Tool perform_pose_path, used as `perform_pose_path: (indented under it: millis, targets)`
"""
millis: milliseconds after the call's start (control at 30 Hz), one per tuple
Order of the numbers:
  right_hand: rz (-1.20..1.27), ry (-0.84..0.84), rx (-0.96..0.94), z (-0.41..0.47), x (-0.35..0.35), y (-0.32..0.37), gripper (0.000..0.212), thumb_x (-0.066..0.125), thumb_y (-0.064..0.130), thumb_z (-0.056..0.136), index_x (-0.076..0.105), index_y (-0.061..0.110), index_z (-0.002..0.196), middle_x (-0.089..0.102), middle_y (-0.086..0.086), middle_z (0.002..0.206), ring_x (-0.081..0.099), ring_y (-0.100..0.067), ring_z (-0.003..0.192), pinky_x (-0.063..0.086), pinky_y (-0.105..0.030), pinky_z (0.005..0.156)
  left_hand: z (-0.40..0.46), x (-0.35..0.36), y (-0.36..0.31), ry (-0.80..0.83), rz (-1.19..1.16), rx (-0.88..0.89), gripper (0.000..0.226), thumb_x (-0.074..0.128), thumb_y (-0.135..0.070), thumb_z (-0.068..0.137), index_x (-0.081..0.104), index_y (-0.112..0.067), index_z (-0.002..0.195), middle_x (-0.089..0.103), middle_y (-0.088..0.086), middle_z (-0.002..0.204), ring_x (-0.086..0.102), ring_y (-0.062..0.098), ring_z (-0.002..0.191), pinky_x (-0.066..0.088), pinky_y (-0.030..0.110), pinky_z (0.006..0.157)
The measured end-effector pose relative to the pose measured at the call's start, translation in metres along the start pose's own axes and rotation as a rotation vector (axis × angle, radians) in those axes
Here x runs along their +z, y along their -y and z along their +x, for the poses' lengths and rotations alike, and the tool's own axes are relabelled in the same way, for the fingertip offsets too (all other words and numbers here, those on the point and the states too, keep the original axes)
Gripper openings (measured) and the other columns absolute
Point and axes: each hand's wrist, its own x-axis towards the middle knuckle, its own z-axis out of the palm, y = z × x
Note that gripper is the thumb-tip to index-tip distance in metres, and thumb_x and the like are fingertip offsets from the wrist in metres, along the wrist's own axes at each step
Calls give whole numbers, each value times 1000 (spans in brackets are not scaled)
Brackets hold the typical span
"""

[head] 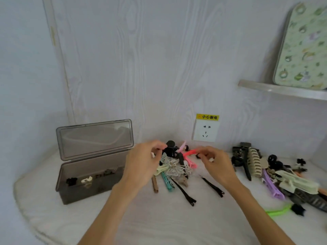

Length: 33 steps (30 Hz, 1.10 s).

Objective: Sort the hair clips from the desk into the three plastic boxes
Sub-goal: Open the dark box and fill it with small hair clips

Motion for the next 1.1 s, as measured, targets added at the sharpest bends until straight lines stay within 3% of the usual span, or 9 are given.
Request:
perform_pose_path:
  millis: [67, 167, 300, 400, 500, 567, 667, 900, 1100]
  targets:
    - [-124, -33, 134, 5, -16, -29, 20, 56, 15, 89, 68, 26, 101, 72, 3, 99, 63, -11, 79, 51, -28, 75, 7, 32, -11, 97, -5, 51, 29, 54, -12, 91, 67, -32, 107, 70, -16, 100, 64, -1, 80, 53, 25, 77]
    - [-305, 18, 200, 13, -24, -56, 32, 53, 28, 92, 57, 17, 121, 61, -3, 124, 53, -17, 113, 42, -29, 92, 19, 77, -26, 267, 33, 123, 37, 48, -10, 93, 59, -31, 122, 69, -2, 107, 62, -5, 68, 47, 14, 61]
    - [-383, 232, 148, 10, -13, -59, 60, 43, 50, 92, 31, 19, 142, 31, 0, 150, 24, -17, 139, 22, -32, 112, 37, 118, -40, 386, 189, 222, 46, 44, -14, 93, 40, -22, 138, 53, 4, 133, 54, 22, 114, 41, 32, 92]
    - [-409, 342, 26, 12, -11, -62, 58, 46, 39, 93, 26, 21, 145, 22, 3, 154, 26, -16, 139, 22, -29, 114, 49, 137, -40, 400, 394, 205, 49, 44, -20, 93, 33, -13, 140, 45, 7, 140, 40, 25, 128, 29, 36, 107]
    - [-185, 369, 5, 17, -23, -63, 49, 61, 16, 87, 46, 23, 133, 46, 6, 139, 45, -8, 124, 34, -20, 105, 57, 142, -36, 372, 423, 204, 48, 44, -20, 92, 36, -21, 139, 53, 6, 132, 45, 26, 123, 32, 37, 103]
    - [-81, 366, 41, 18, -34, -65, 54, 69, 9, 79, 52, 27, 127, 55, 10, 128, 51, -8, 116, 41, -27, 104, 64, 147, -33, 352, 414, 226, 47, 45, -24, 91, 39, -28, 137, 56, 4, 129, 48, 26, 120, 38, 38, 102]
    - [-145, 329, 57, 16, -44, -69, 64, 76, 17, 73, 49, 31, 129, 50, 17, 123, 46, -2, 112, 42, -25, 97, 73, 156, -32, 406, 417, 214, 44, 43, -31, 92, 40, -29, 136, 56, 6, 128, 49, 27, 119, 41, 40, 98]
    - [-358, 289, 87, 15, -52, -71, 69, 75, 33, 72, 46, 24, 133, 43, 9, 113, 43, -5, 98, 41, -24, 90, 75, 159, -43, 500, 479, 276, 42, 41, -32, 95, 40, -31, 137, 49, 5, 134, 48, 28, 120, 42, 39, 94]
    - [-473, 244, 138, 5, -55, -63, 63, 72, 30, 76, 45, 24, 134, 50, 3, 131, 46, -16, 123, 41, -35, 101, 66, 136, -40, 591, 331, 256, 26, 54, -26, 88, 56, -25, 114, 58, -2, 125, 54, 21, 112, 47, 35, 88]
